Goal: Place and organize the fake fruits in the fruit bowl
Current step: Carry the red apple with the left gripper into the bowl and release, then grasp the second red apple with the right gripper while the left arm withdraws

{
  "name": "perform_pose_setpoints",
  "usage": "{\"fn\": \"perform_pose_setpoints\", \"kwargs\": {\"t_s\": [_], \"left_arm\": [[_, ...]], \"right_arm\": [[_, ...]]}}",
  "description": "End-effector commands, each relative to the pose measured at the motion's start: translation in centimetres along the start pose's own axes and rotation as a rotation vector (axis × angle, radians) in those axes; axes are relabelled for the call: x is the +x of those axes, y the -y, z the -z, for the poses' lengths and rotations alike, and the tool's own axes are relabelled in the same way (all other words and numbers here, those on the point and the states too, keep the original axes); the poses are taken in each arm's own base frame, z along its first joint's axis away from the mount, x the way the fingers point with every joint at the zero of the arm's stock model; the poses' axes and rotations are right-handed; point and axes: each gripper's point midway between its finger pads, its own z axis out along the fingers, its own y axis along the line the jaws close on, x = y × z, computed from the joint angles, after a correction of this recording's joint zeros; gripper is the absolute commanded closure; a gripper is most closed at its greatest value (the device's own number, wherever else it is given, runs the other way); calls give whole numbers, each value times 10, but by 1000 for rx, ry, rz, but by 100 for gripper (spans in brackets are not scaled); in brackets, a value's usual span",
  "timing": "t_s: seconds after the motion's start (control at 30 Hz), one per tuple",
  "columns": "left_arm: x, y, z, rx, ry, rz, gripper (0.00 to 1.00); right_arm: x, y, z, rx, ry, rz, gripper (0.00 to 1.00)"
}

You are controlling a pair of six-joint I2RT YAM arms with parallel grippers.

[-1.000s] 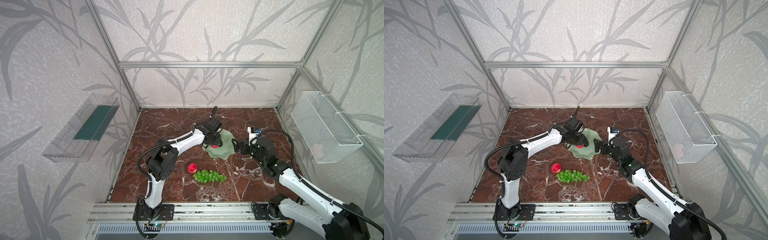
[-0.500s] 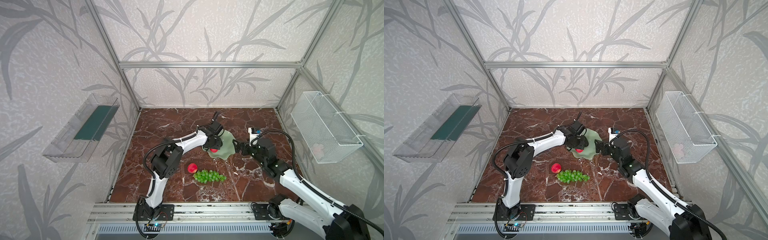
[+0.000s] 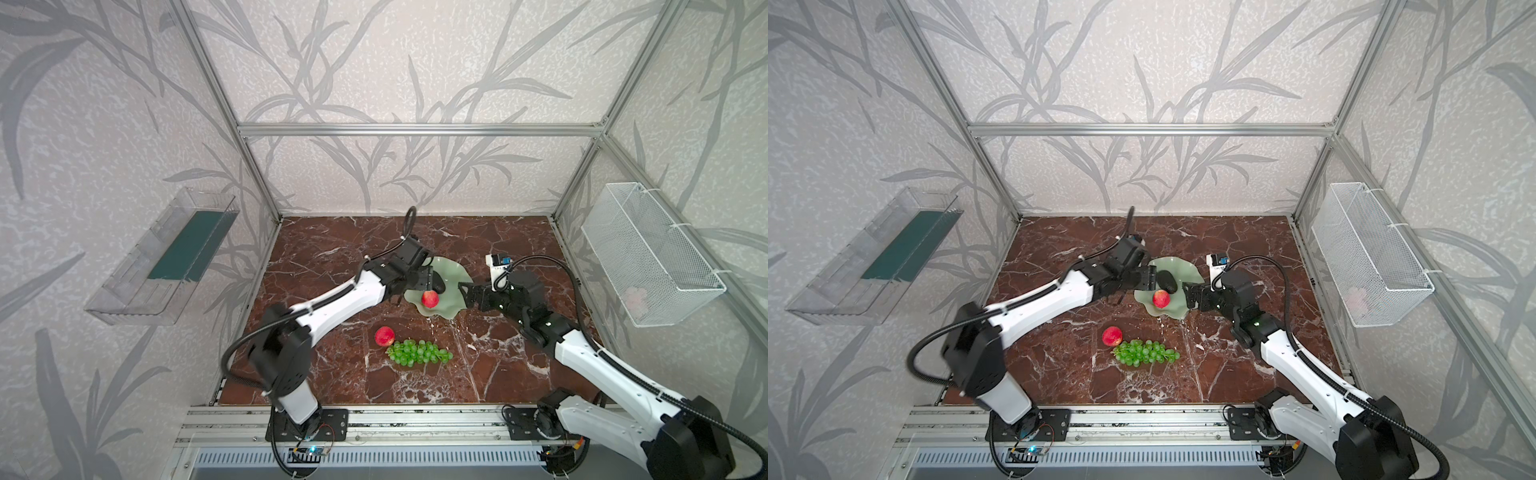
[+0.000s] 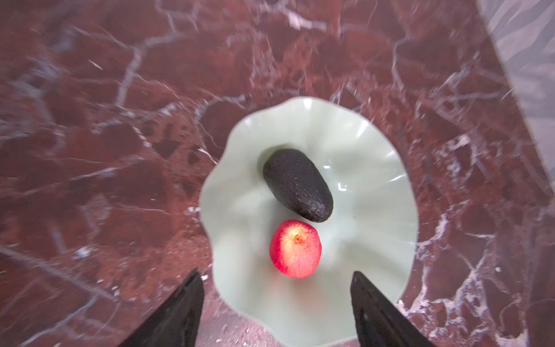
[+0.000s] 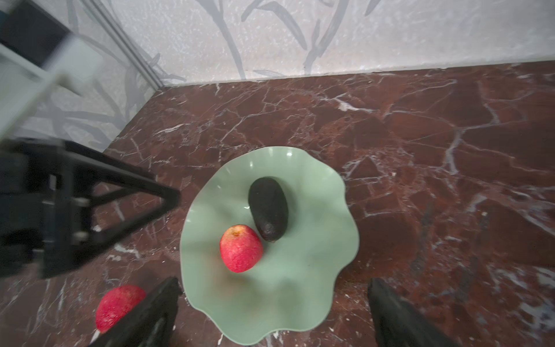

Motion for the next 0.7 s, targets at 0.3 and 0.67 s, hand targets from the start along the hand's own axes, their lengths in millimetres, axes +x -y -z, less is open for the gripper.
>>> {"fn": "perform_pose_setpoints", "kwargs": {"t_s": [0.3, 0.67], "left_arm": [[28, -184, 163, -378, 557, 266, 0], [79, -240, 216, -430, 704, 491, 0]], "right_arm": [[50, -144, -47, -194, -268, 321, 5], [116, -189, -94, -273, -438, 292, 8]]}}
